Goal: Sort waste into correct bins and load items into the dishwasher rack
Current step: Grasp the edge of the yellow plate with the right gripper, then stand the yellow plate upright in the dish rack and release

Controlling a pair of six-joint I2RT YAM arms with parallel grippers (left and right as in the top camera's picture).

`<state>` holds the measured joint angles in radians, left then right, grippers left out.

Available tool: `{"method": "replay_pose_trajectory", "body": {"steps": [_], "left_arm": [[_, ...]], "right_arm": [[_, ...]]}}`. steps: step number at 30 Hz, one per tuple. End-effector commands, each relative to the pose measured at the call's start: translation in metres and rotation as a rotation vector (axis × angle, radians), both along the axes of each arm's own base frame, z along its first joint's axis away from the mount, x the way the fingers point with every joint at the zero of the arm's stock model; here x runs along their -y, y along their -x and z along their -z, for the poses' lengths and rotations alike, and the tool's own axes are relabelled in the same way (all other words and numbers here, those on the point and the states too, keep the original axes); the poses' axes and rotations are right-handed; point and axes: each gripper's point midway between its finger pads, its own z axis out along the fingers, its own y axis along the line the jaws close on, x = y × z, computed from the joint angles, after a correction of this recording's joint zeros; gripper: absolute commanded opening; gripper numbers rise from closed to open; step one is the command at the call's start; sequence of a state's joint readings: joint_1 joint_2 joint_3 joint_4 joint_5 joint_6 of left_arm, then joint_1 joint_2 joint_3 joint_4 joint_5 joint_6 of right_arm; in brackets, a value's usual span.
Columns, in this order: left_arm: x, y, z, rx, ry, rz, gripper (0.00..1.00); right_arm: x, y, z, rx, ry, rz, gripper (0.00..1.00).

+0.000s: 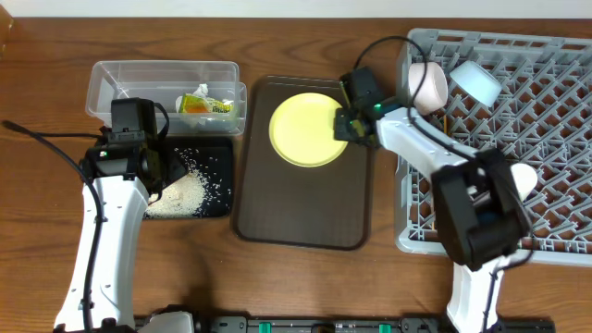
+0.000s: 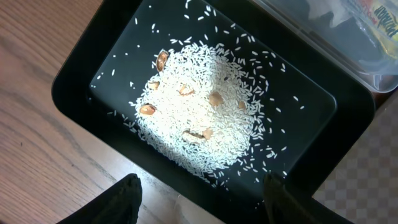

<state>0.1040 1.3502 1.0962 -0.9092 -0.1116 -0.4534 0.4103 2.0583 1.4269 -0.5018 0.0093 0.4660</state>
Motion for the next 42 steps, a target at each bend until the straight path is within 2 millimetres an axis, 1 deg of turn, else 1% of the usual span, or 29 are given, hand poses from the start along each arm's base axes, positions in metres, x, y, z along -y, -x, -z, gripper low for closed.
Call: {"method": "replay_pose_trajectory", "body": {"steps": [1, 3, 5, 8, 10, 13, 14, 17, 19, 20, 25, 34, 42], "left_arm": [[-0.003, 0.000, -0.004, 0.010, -0.007, -0.023, 0.65], [-0.003, 0.000, -0.004, 0.010, -0.007, -0.023, 0.65], [-0.003, 0.000, -0.004, 0.010, -0.007, -0.023, 0.65], [-0.003, 0.000, -0.004, 0.011, -0.007, -0.023, 0.65], [-0.003, 0.000, -0.004, 0.011, -0.007, -0.023, 0.65], [-0.003, 0.000, -0.004, 0.011, -0.007, -0.023, 0.65], [-0.003, 0.000, -0.004, 0.011, -0.007, -0.023, 0.65], [-0.003, 0.000, -0.004, 0.011, -0.008, -0.023, 0.65], [-0.003, 0.000, -0.004, 0.011, -0.008, -0.023, 0.65], [-0.003, 0.000, -0.004, 0.011, -0.008, -0.023, 0.65], [-0.003, 0.000, -0.004, 0.011, -0.008, -0.023, 0.65], [-0.003, 0.000, -0.004, 0.011, -0.007, -0.023, 0.65], [-0.003, 0.000, -0.004, 0.011, -0.008, -0.023, 0.65]], "right_arm": [[0.020, -0.011, -0.068, 0.155, 0.043, -0.026, 0.01], [0.032, -0.011, -0.103, 0.225, 0.072, -0.036, 0.01], [0.049, -0.007, -0.140, 0.299, 0.122, -0.025, 0.01], [0.076, 0.007, -0.189, 0.392, 0.211, -0.014, 0.01], [0.096, 0.020, -0.216, 0.432, 0.279, 0.000, 0.01], [0.129, 0.041, -0.241, 0.452, 0.392, 0.050, 0.01], [0.148, 0.051, -0.250, 0.449, 0.459, 0.097, 0.01], [0.190, 0.076, -0.263, 0.415, 0.650, 0.207, 0.01], [0.212, 0.092, -0.269, 0.374, 0.773, 0.253, 0.01], [0.217, 0.098, -0.269, 0.351, 0.812, 0.256, 0.01], [0.224, 0.117, -0.253, 0.241, 0.848, 0.234, 0.01], [0.224, 0.117, -0.239, 0.178, 0.875, 0.203, 0.01], [0.220, 0.107, -0.214, 0.101, 0.905, 0.169, 0.01]]}}
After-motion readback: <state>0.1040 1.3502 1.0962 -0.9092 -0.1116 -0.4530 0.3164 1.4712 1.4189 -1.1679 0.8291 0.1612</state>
